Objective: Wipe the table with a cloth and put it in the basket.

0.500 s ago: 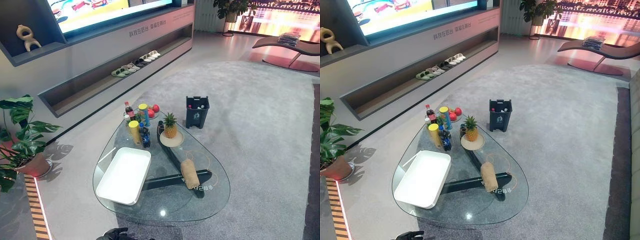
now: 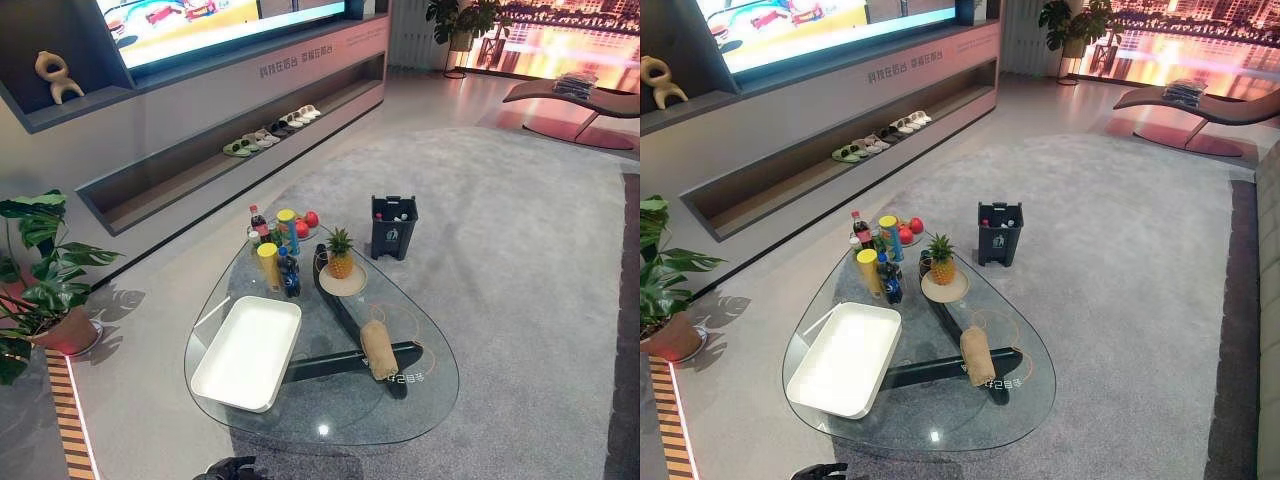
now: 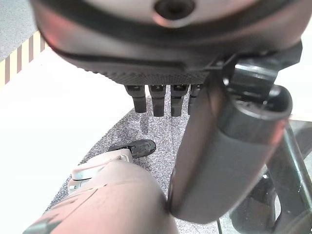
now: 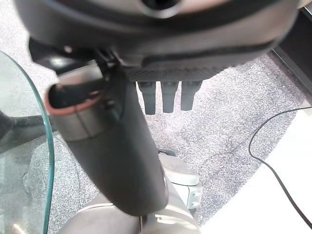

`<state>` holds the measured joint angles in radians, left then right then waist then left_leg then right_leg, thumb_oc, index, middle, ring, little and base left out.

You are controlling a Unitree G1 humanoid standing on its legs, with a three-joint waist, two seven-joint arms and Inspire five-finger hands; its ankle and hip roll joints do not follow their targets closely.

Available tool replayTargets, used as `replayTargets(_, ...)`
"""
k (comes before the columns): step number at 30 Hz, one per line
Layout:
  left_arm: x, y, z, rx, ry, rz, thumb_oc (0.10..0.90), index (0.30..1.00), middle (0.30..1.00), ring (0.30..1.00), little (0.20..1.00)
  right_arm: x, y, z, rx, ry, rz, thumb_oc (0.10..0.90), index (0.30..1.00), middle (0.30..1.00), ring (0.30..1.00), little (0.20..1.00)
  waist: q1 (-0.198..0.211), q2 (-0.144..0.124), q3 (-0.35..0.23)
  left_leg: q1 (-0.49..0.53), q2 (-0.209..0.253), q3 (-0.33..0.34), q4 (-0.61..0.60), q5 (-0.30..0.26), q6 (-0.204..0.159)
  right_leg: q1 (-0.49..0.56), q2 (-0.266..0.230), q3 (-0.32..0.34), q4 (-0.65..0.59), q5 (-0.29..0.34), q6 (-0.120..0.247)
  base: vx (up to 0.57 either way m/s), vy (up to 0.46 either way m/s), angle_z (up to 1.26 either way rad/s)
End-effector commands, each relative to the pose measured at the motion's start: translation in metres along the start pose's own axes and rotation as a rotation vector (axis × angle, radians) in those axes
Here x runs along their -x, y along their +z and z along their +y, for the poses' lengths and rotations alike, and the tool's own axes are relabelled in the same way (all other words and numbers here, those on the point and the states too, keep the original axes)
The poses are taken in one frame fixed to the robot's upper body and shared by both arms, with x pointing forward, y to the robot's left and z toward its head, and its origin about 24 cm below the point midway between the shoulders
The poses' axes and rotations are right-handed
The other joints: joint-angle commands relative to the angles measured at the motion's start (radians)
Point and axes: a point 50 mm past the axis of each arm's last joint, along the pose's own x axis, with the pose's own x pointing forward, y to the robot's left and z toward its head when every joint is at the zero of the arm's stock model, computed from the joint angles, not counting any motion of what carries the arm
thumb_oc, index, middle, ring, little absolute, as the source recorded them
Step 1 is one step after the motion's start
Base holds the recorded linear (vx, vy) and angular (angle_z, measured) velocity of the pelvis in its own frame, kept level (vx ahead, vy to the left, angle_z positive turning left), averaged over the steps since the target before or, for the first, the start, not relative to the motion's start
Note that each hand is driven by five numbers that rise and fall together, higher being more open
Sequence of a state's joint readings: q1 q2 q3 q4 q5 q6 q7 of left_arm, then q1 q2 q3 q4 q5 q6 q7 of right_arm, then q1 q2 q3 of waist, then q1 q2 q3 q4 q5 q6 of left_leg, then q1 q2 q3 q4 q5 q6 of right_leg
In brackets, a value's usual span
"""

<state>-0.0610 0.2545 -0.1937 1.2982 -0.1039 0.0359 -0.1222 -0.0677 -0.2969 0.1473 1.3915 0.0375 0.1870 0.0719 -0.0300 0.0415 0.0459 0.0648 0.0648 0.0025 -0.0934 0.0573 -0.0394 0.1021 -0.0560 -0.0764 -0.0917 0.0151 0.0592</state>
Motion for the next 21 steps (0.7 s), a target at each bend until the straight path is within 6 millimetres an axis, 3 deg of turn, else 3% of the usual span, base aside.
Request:
replayTargets(1, 0.000, 0.010, 0.008, -0.043, 0.023, -0.002, 0.800, 0.900, 0.900, 0.900, 0.900, 0.002, 0.016, 0.000, 0.032, -0.003, -0.012, 0.800, 0.900, 0.900, 0.900, 0.900, 0.020, -0.032, 0.046, 0.022, -0.021, 0.041, 0.006, -0.058, -0.005, 0.001, -0.033, -0.029, 0.004, 0.013, 0.036, 0.00, 0.000, 0.00)
replayTargets(13, 0.000, 0.014, 0.009, -0.027, 0.039, -0.028, 0.800, 0.900, 0.900, 0.900, 0.900, 0.002, 0.017, -0.003, 0.034, -0.008, -0.014, 0.800, 0.900, 0.900, 0.900, 0.900, 0.017, -0.027, 0.071, 0.002, -0.019, 0.048, 0.006, -0.049, -0.010, -0.020, -0.033, -0.029, 0.004, 0.021, 0.037, 0.02, 0.000, 0.00)
replayTargets(21, 0.001, 0.057, 0.011, 0.022, 0.048, -0.175, 0.800, 0.900, 0.900, 0.900, 0.900, 0.009, 0.053, -0.015, 0.004, -0.049, -0.103, 0.800, 0.900, 0.900, 0.900, 0.900, 0.012, 0.000, 0.174, -0.101, -0.029, 0.031, 0.006, -0.013, -0.001, -0.134, -0.034, 0.000, 0.004, 0.059, 0.031, -0.08, 0.008, 0.00)
